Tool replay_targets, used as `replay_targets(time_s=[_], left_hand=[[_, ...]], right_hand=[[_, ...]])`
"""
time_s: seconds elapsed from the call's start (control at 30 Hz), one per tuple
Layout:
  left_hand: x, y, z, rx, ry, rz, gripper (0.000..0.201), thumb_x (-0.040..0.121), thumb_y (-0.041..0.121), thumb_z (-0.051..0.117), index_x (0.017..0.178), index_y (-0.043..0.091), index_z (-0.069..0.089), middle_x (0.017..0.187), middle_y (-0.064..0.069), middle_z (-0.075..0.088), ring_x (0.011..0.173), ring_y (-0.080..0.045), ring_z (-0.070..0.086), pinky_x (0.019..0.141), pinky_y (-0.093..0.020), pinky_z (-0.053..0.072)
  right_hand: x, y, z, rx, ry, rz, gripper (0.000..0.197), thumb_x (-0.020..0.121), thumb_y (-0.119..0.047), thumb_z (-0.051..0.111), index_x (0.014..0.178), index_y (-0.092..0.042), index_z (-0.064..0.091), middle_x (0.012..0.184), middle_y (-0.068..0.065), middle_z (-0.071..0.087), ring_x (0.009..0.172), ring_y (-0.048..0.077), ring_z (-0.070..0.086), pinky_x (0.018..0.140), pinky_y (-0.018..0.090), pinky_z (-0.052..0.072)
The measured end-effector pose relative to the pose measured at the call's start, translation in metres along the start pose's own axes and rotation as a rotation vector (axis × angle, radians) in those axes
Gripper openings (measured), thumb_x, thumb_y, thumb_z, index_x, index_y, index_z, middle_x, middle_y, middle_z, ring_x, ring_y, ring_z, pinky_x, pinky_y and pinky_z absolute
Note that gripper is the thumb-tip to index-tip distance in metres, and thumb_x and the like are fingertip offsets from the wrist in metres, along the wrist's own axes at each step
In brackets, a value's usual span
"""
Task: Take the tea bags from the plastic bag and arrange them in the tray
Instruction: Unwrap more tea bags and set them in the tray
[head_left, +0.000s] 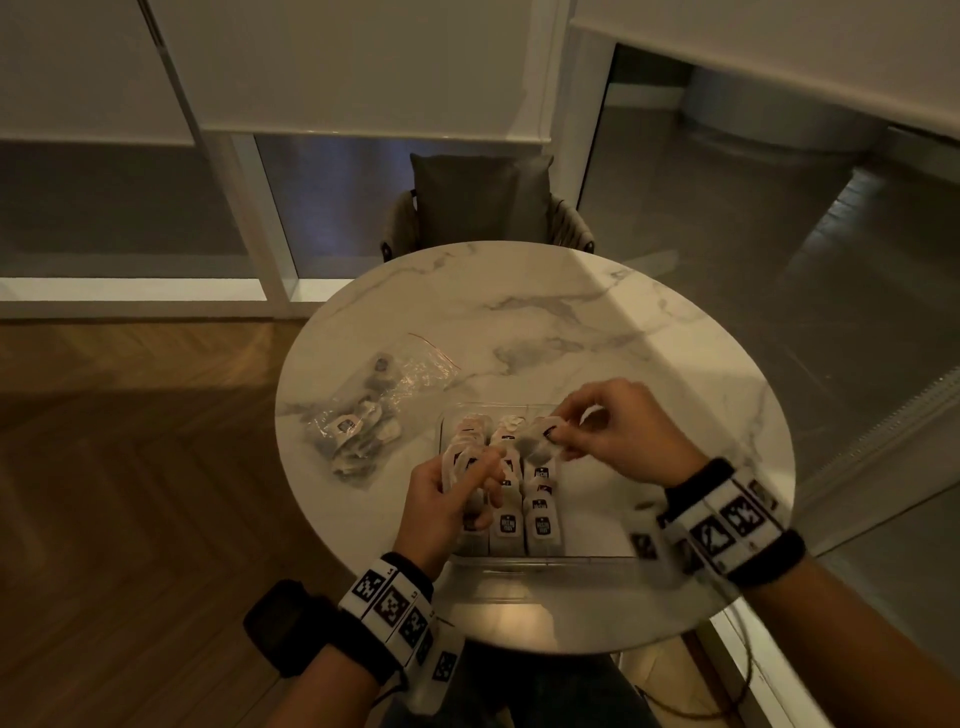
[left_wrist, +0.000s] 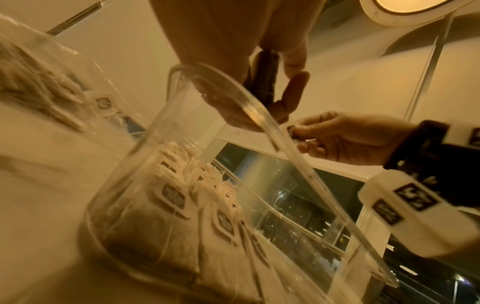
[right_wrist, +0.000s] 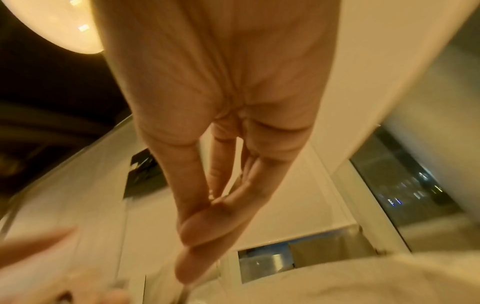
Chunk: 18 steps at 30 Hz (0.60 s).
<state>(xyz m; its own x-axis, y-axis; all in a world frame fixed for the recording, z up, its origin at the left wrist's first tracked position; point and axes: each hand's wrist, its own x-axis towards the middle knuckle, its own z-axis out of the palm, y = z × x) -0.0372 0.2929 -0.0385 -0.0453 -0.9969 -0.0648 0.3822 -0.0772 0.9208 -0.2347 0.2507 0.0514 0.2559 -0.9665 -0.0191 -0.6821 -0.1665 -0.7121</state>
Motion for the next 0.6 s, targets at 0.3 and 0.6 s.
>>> replay_targets(time_s=[0.3, 0.6], left_hand=[[0.005, 0.005, -0.002, -0.132, -0.015, -0.067, 0.049, 0.075, 0.010, 0.051, 0.124, 0.006, 0.050, 0.083, -0.024, 0.062, 0.061, -0.029, 0.057, 0.042, -0.028, 0.042], [0.004, 0.006, -0.004, -0.083, -0.060, -0.042, 0.044, 0.071, 0.003, 0.048, 0.113, 0.017, 0.052, 0.087, -0.025, 0.060, 0.063, -0.030, 0.058, 0.045, -0.026, 0.043]], right_hand=[[0.059, 0.022, -0.023, -0.837, -0.286, 0.029, 0.008, 0.085, -0.017, 0.073, 0.092, -0.015, 0.071, 0.086, -0.001, 0.059, 0.084, 0.019, 0.062, 0.075, 0.029, 0.053], [0.080, 0.041, 0.000, -0.846, -0.350, 0.089, 0.010, 0.081, -0.023, 0.079, 0.085, -0.015, 0.074, 0.083, -0.001, 0.056, 0.078, 0.018, 0.059, 0.069, 0.027, 0.048]])
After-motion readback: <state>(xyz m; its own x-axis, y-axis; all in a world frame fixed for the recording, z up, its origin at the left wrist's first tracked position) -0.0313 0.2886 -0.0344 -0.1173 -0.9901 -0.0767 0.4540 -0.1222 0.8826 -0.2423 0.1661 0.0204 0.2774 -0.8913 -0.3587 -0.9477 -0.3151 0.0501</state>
